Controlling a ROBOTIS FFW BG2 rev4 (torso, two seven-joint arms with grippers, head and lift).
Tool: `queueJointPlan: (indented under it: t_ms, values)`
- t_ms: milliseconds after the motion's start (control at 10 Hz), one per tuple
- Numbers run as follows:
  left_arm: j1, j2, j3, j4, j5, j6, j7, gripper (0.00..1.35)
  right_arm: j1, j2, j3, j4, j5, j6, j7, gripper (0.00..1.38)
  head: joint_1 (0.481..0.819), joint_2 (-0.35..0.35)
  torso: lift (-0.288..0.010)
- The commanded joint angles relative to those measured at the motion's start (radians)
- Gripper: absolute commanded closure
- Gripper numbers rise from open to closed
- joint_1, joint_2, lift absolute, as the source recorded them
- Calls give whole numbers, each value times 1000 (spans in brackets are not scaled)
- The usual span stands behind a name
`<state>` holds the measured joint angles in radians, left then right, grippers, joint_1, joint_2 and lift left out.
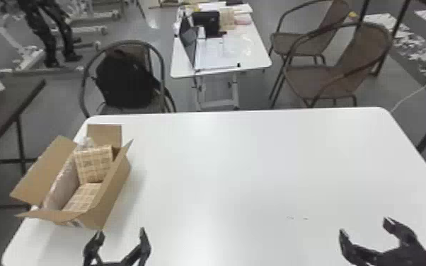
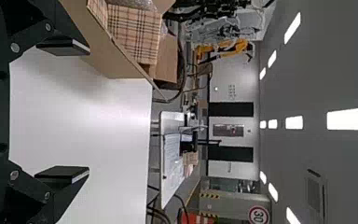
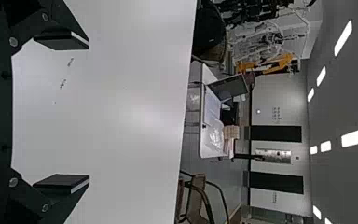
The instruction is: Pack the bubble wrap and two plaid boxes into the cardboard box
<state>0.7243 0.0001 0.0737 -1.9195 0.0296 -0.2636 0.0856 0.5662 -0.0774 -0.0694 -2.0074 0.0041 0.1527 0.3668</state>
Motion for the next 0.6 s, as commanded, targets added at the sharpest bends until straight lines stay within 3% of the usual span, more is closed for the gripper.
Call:
queueJointPlan:
  t_ms: [0, 300, 500]
  values:
    - [14, -3, -2, -32, -33, 32, -4, 369, 34, 21, -6, -36, 45, 11, -3, 268, 695, 134, -48]
    - [3, -3, -2, -33, -60, 17, -4, 369, 30, 39, -9, -37, 70, 16, -5, 268, 695, 121, -48]
    - [3, -3, 1, -32, -62, 7, -4, 369, 40, 76, -20, -48, 94, 14, -22, 268, 695, 116, -48]
